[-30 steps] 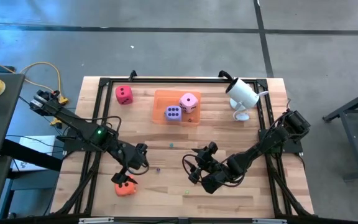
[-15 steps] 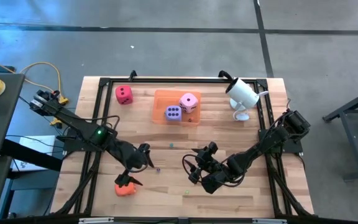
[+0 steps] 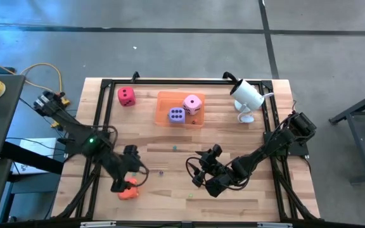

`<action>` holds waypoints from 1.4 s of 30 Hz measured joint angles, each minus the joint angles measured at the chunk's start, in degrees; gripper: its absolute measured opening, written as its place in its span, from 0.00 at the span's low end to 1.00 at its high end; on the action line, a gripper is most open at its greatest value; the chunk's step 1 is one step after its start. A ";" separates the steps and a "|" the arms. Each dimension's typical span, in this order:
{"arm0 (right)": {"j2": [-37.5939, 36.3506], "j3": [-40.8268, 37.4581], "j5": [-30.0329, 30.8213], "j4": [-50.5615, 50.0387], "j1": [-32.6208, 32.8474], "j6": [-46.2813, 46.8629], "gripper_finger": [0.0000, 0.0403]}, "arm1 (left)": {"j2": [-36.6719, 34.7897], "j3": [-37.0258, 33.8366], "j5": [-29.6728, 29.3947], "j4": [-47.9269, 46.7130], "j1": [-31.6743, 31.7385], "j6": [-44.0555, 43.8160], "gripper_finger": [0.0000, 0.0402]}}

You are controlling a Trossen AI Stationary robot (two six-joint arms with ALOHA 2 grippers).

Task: Pick & Place Dice
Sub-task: Put the large orange die into the orange bin

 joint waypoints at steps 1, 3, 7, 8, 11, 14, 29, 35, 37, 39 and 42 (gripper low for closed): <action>0.00 0.00 -0.02 0.02 -0.05 0.00 0.64 | 0.92 0.65 0.28 -0.91 -1.18 -1.74 0.98; 0.02 0.00 -0.02 0.00 -0.21 0.00 0.64 | 2.88 1.11 0.67 -2.46 -3.49 -5.87 0.98; 0.00 0.00 -0.15 0.02 -0.31 0.46 0.64 | 7.89 1.09 0.79 -8.28 -7.45 -16.20 0.98; 0.02 0.00 -0.15 0.02 -0.31 0.49 0.64 | 9.38 1.08 0.86 -9.51 -8.44 -18.71 0.98; 0.00 0.00 -0.19 0.02 -0.27 0.63 0.64 | 13.03 1.37 0.91 -10.34 -10.86 -23.78 0.98; 0.01 0.00 -0.39 0.02 -0.17 0.63 0.64 | 15.61 2.87 0.99 -10.41 -12.45 -26.99 0.98; 0.00 0.00 -0.34 0.02 -1.98 -3.09 0.64 | 16.71 6.45 -1.50 -15.35 -14.25 -32.44 0.98; 0.00 0.00 -0.39 0.09 -3.66 -6.08 0.64 | 16.71 6.45 -4.96 -15.45 -16.60 -36.12 0.98; 0.00 0.00 -0.57 0.09 -4.22 -6.14 0.64 | 16.73 6.45 -5.03 -15.28 -17.23 -36.30 0.98; 0.00 0.00 -1.73 0.11 -4.75 -6.12 0.64 | 16.76 6.45 -5.09 -15.14 -17.64 -37.01 0.98; 0.00 0.00 -3.63 0.11 -5.28 -6.10 0.64 | 17.28 6.45 -5.10 -14.78 -17.83 -37.14 0.98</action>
